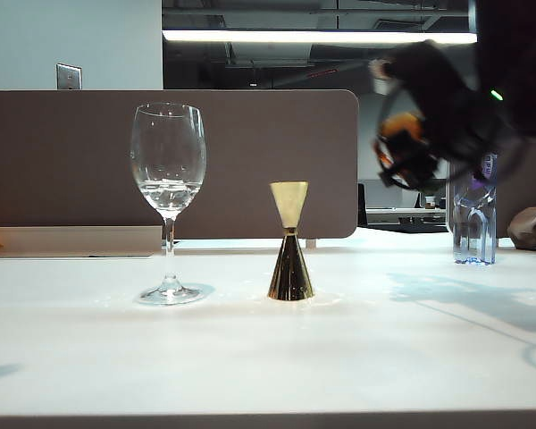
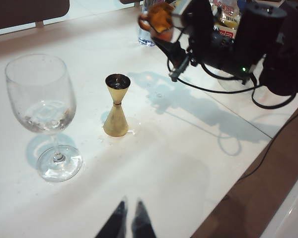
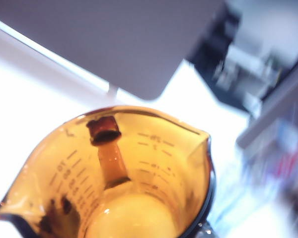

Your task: Pick up the small amber measuring cup and pour the water in it into the jigger, then pick up the jigger and pour the water in it into the wine glass.

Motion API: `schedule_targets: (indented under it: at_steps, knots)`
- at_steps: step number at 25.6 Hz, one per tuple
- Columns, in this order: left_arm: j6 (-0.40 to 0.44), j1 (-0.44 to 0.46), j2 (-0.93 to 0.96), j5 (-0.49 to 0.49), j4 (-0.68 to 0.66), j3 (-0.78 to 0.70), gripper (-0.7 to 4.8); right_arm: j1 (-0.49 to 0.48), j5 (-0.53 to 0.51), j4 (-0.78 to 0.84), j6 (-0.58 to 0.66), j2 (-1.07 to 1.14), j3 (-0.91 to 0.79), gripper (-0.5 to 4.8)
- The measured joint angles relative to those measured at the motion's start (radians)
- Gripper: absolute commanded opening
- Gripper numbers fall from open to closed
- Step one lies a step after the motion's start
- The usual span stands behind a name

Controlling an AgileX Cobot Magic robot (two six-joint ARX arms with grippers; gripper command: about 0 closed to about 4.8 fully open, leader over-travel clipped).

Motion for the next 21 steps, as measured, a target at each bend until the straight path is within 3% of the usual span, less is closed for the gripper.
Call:
schedule_targets:
  at_steps: [3,9,21]
  knots:
    - [0.0,0.0,0.0,0.0,0.0,0.0,0.26,-0.025,-0.032,0.041,0.185,0.036,-0.071,-0.05]
    - [0.0,0.0,0.0,0.0,0.0,0.0,0.26,-0.032,-0.121,0.222,0.36,0.145,-0.157,-0.05]
    - [0.0,0.0,0.0,0.0,0.0,0.0,0.26,-0.032,-0.183,0.294,0.415,0.298,-0.164,-0.05]
